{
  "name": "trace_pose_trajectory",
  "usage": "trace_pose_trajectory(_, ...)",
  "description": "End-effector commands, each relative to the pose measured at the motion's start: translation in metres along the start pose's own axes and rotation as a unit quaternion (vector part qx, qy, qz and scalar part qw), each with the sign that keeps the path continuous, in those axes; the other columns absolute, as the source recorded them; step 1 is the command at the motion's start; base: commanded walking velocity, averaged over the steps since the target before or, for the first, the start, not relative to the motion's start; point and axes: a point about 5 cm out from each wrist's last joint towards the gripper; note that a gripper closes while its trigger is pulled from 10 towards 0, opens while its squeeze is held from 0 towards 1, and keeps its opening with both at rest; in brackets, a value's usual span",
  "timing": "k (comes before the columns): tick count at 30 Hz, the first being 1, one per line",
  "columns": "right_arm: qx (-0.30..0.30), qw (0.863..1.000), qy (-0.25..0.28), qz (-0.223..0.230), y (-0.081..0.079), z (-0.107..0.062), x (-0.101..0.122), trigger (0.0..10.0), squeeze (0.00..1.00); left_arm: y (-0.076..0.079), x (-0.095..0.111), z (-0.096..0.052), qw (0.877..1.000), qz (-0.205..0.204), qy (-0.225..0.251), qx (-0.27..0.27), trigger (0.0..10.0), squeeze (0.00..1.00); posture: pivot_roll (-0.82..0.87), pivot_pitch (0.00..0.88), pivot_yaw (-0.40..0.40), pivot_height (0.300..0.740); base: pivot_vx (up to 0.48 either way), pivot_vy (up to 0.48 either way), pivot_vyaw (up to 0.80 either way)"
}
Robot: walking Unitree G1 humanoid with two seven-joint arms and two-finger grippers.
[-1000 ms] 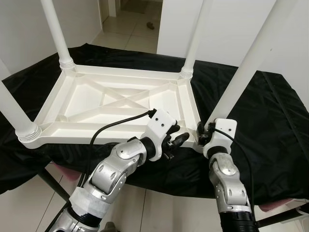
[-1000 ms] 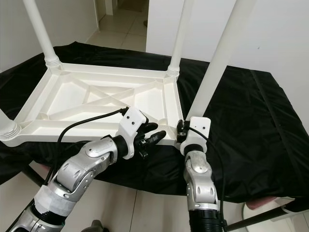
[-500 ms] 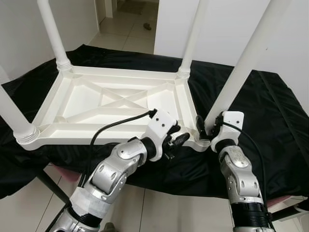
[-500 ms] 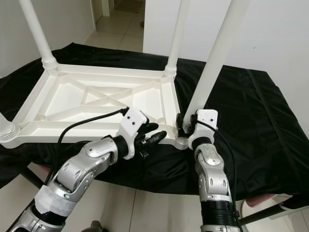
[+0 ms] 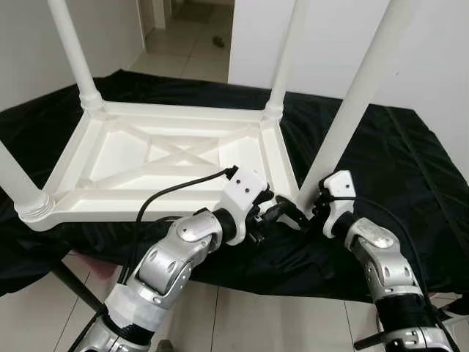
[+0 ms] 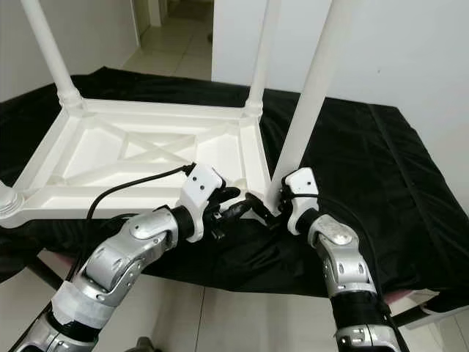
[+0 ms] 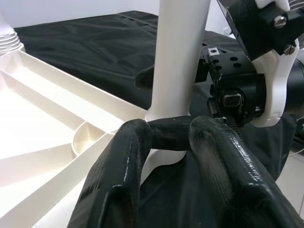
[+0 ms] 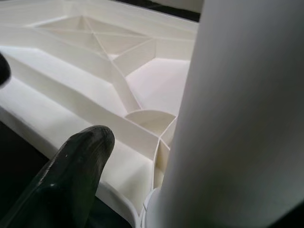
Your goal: Building children table
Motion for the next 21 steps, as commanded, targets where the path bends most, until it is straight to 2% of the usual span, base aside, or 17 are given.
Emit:
trace_pose_trajectory(1,0.027,0.999,-0.019,-0.003,-0.005,0.004,-0.007,10.0,0.00,0.001,0.003,-0.001,1.000,0.005,0.001,-0.017,10.0,0.00,0.02,0.000,-0.038,0.740,0.000,0.000,0.00)
trace_pose_trajectory(7,0.021,0.999,-0.023,-0.007,0.001,0.008,-0.011,10.0,0.00,-0.001,0.003,-0.003,1.000,0.005,-0.001,-0.012,10.0,0.00,0.02,0.000,-0.038,0.740,0.000,0.000,0.00)
trace_pose_trajectory(8,0.018,1.000,-0.021,-0.003,0.002,0.009,-0.012,2.4,0.00,-0.001,0.002,-0.003,1.000,0.005,-0.002,-0.012,10.0,0.00,0.03,0.002,-0.037,0.740,0.000,0.000,0.00)
trace_pose_trajectory(9,0.015,1.000,-0.015,0.004,0.004,0.010,-0.013,0.0,0.00,-0.001,0.002,-0.004,1.000,0.005,-0.003,-0.013,10.0,0.00,0.03,0.003,-0.037,0.740,0.000,0.000,0.00)
trace_pose_trajectory(12,0.007,1.000,-0.009,0.008,0.005,0.010,-0.013,0.0,0.00,-0.001,0.002,-0.004,1.000,0.006,-0.004,-0.015,10.0,0.00,0.03,0.003,-0.037,0.740,0.000,0.000,0.00)
trace_pose_trajectory(14,-0.029,1.000,-0.001,0.011,0.010,0.011,-0.014,0.0,0.00,0.000,-0.001,-0.005,1.000,0.006,-0.008,-0.017,10.0,0.00,0.03,0.002,-0.038,0.740,0.000,0.000,0.00)
trace_pose_trajectory(19,-0.046,0.999,0.001,0.011,0.013,0.011,-0.015,0.0,0.00,0.000,-0.002,-0.005,1.000,0.005,-0.010,-0.017,10.0,0.00,0.03,0.002,-0.038,0.740,0.000,0.000,0.00)
trace_pose_trajectory(21,-0.120,0.993,0.012,0.009,0.017,0.011,-0.016,0.0,0.00,0.000,-0.006,-0.005,1.000,0.003,-0.017,-0.012,10.0,0.00,0.03,0.008,-0.040,0.740,0.000,0.000,0.00)
Point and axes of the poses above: a point about 5 cm out from each wrist's last joint towards the gripper, its own z axis pointing out of the wrist towards the gripper, its own x axis along the axis of the wrist's last joint, y = z × x, and after that the axes turned 7 degrees about z, right-handed
